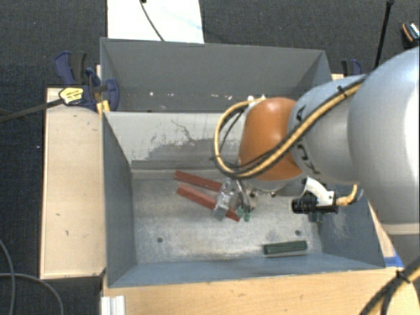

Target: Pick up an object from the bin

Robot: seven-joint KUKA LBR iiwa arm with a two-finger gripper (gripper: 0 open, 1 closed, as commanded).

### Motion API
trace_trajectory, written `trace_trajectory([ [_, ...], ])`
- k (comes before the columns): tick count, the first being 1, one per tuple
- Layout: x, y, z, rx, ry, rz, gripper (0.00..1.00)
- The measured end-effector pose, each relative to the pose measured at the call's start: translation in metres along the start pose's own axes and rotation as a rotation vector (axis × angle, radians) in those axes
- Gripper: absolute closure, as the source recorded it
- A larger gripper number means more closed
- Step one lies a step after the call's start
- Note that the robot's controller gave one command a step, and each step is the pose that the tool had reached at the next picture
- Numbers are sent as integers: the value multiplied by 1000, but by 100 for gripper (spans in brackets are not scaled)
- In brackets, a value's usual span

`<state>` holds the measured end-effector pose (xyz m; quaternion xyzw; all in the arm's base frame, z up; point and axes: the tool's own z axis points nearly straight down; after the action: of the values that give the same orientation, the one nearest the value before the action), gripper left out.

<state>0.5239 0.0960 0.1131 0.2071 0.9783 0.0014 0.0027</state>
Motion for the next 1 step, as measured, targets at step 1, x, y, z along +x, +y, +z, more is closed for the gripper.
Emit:
trace_trajectory([
  [1,-1,0,-13,0,0,-2,100],
])
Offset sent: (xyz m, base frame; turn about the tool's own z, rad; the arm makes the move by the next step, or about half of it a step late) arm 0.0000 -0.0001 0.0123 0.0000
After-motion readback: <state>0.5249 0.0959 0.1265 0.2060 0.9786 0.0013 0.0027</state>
